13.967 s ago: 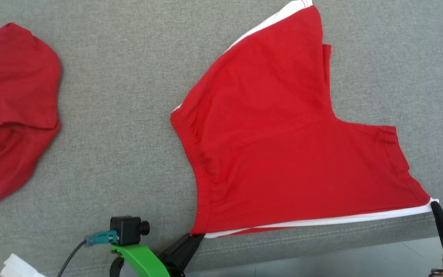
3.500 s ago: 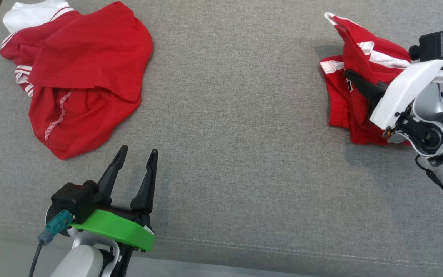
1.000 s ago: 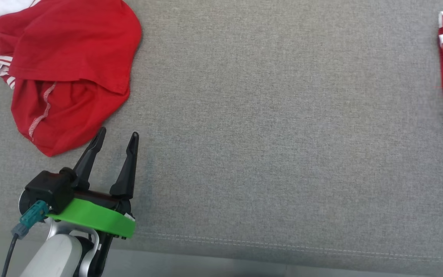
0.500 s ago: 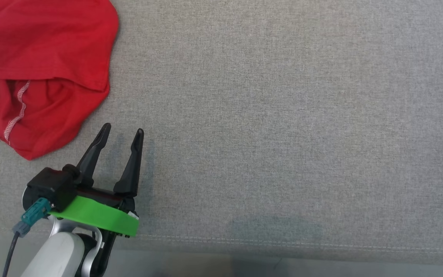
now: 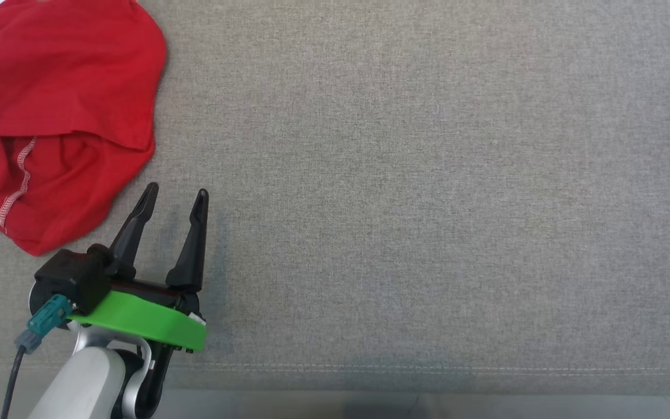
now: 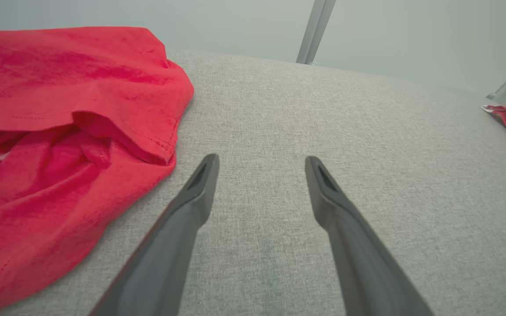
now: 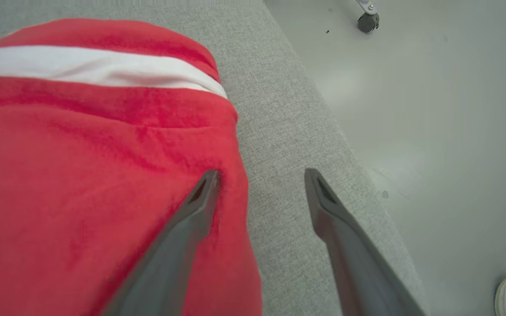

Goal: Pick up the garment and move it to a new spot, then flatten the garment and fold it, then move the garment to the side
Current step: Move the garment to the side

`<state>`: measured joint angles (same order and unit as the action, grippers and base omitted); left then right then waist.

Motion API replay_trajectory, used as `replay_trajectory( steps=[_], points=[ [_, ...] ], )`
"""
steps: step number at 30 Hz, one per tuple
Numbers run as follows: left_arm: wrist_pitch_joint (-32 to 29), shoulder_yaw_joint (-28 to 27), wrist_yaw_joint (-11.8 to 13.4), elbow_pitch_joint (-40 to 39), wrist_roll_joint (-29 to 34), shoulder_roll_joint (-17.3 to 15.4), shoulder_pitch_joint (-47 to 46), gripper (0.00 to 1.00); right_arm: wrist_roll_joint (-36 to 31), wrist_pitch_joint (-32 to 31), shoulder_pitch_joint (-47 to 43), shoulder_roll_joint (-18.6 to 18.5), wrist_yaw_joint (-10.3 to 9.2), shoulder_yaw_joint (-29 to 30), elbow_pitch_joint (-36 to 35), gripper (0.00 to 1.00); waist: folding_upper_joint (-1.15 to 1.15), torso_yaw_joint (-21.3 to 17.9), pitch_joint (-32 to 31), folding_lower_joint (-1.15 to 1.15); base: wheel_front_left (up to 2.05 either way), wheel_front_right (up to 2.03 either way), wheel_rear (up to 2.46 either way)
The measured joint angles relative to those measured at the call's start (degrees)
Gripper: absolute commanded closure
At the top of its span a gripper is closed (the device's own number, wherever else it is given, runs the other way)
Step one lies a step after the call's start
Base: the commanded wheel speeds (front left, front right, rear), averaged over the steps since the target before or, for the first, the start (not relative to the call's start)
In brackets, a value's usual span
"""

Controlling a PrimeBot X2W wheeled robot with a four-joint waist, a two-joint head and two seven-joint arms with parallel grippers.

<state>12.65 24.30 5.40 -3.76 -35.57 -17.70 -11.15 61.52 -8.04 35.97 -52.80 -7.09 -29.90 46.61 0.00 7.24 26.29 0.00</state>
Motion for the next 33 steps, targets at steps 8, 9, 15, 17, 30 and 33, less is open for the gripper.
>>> replay_trajectory(
  steps=[8, 9, 15, 17, 30, 33],
  points=[
    [0.59, -1.01, 0.00, 2.56, -0.82, 1.23, -0.01, 0.00, -4.36, 13.27, 2.40, 0.15, -0.02, 1.67, -4.26, 0.00, 0.00, -0.61, -3.34, 0.00, 0.00, 0.00, 0.00],
    [0.60, -1.44, 0.00, 3.01, -0.87, 1.25, -0.01, 0.00, -5.42, 15.25, 2.94, 0.63, -0.02, 1.48, -5.83, 0.00, 0.00, -0.67, -3.88, 0.00, 0.00, 0.00, 0.00],
    [1.22, -3.16, 0.00, 5.68, -0.78, 1.34, 0.04, 0.00, -9.26, 24.82, 3.14, 6.56, -0.02, -0.26, -13.39, 0.00, 0.00, -1.05, -7.66, 0.00, 0.00, 0.00, 0.00],
    [1.54, -3.60, 0.01, 6.60, -0.32, 1.31, 0.06, 0.00, -10.33, 24.64, 2.02, 8.66, -0.02, -0.96, -15.41, 0.00, 0.00, -1.22, -9.06, 0.00, 0.00, 0.00, 0.00],
    [1.59, -4.99, 0.15, 11.15, 1.11, 1.49, 5.44, 0.00, -18.90, 23.03, -13.34, 22.38, -0.07, 0.52, -22.46, 0.00, 0.00, -4.21, -17.85, 0.00, 0.00, 0.00, 0.00],
    [1.59, -5.08, 0.15, 11.59, 1.27, 1.67, 6.21, 0.00, -21.35, 23.02, -16.90, 23.87, -0.07, 1.79, -22.95, 0.00, 0.00, -5.46, -18.98, 0.00, 0.00, 0.00, 0.00]
  ],
)
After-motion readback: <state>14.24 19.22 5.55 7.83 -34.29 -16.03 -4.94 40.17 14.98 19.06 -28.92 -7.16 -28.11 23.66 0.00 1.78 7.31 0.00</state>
